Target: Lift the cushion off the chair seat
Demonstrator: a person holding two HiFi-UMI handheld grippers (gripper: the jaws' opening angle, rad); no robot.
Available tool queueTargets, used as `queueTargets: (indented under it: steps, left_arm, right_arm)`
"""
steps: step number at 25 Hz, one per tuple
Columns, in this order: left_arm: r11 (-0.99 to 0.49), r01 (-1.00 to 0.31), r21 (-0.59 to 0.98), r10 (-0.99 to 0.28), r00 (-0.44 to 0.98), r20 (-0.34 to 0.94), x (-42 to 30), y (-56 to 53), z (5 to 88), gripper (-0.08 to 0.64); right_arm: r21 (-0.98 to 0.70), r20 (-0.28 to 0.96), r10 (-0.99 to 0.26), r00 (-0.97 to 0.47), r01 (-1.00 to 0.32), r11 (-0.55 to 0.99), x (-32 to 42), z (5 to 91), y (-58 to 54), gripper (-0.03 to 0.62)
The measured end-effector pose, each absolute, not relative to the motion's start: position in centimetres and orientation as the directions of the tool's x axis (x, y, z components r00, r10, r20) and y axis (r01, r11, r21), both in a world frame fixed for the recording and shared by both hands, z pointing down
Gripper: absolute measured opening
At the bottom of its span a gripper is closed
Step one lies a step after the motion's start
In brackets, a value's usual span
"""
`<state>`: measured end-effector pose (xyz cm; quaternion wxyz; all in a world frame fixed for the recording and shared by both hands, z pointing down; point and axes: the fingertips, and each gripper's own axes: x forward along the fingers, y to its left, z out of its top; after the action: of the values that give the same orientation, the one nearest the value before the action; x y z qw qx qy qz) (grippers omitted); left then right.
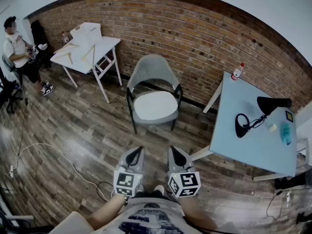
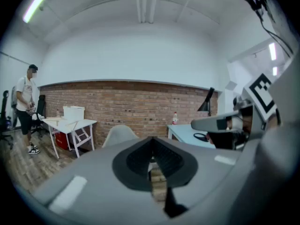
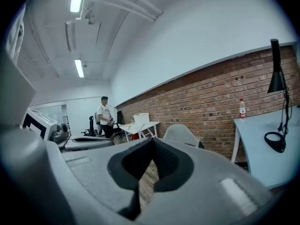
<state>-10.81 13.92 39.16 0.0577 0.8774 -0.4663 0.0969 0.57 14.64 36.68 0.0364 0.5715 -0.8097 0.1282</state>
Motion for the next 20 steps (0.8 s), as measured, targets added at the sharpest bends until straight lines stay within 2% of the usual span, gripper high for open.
queueTargets:
  steps: [5, 20]
  left_arm:
    - [-0.549, -0.836, 0.02, -0.812, 0.538, 0.225, -9.2, 14.6, 40.0, -0.008]
    - [-0.531, -0.847, -0.003, -0.821, 0.514, 0.247, -5.2, 15.1, 40.3, -0.008]
  right_arm:
    - [-0.223, 0.206, -0.906, -0.37, -0.919, 0.325, 2.2, 37.1, 15.4, -0.002]
    - [-0.238, 0.205, -0.91, -0.361, -0.92, 0.312, 7.9, 38.2, 15.5, -0.002]
